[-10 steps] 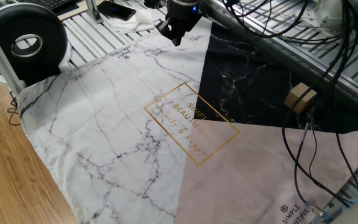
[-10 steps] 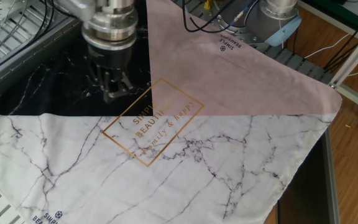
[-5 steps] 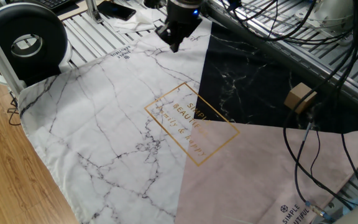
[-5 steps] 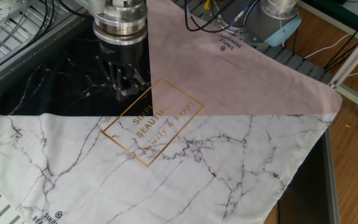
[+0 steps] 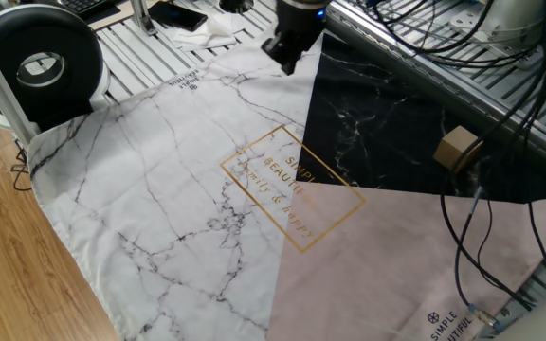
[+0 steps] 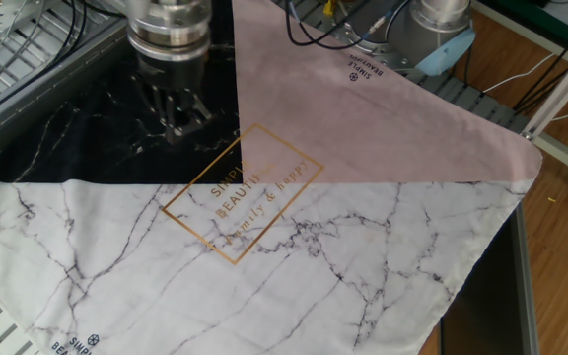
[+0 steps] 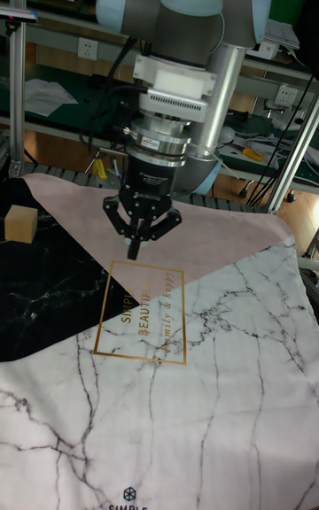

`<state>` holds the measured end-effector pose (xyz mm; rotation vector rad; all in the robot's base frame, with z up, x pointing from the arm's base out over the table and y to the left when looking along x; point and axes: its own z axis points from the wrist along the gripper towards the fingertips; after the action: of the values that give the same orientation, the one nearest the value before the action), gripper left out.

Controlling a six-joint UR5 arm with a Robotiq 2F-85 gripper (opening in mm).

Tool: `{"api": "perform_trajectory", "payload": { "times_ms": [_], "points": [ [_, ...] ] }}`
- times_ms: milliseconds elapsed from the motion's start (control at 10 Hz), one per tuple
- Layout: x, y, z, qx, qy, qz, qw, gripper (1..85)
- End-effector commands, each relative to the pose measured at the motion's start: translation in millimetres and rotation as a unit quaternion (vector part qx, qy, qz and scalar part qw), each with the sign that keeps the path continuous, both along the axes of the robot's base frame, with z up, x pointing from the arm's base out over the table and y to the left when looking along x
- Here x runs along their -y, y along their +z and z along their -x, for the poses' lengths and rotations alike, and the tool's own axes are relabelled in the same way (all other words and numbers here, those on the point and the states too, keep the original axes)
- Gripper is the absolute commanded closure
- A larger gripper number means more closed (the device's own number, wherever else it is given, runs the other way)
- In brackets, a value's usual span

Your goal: Pick up the small block on the left and move it to the right

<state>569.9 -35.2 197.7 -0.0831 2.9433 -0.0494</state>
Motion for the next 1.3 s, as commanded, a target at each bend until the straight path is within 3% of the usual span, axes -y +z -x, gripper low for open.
{"api": "perform_trajectory", "payload": {
  "times_ms": [0, 200, 300, 600, 800, 1000, 1200],
  "points": [
    [1, 1.5, -6.4, 0.011, 0.013, -0.014, 0.9998, 84.7],
    [-30, 13.3, -8.0, -0.004, -0.014, -0.014, 0.9998, 84.7],
    [-54, 17.1, -4.9, -0.003, -0.014, -0.027, 0.9995, 84.7],
    [-102, 9.7, 26.6, 0.0, -0.012, -0.04, 0.9991, 84.7],
    [-103, 1.2, 40.0, -0.001, -0.012, -0.022, 0.9997, 84.7],
    [-97, -2.1, 39.4, -0.007, -0.042, -0.024, 0.9988, 84.7],
    [-64, -0.8, 34.3, -0.03, -0.001, -0.013, 0.9995, 84.7]
  ]
}}
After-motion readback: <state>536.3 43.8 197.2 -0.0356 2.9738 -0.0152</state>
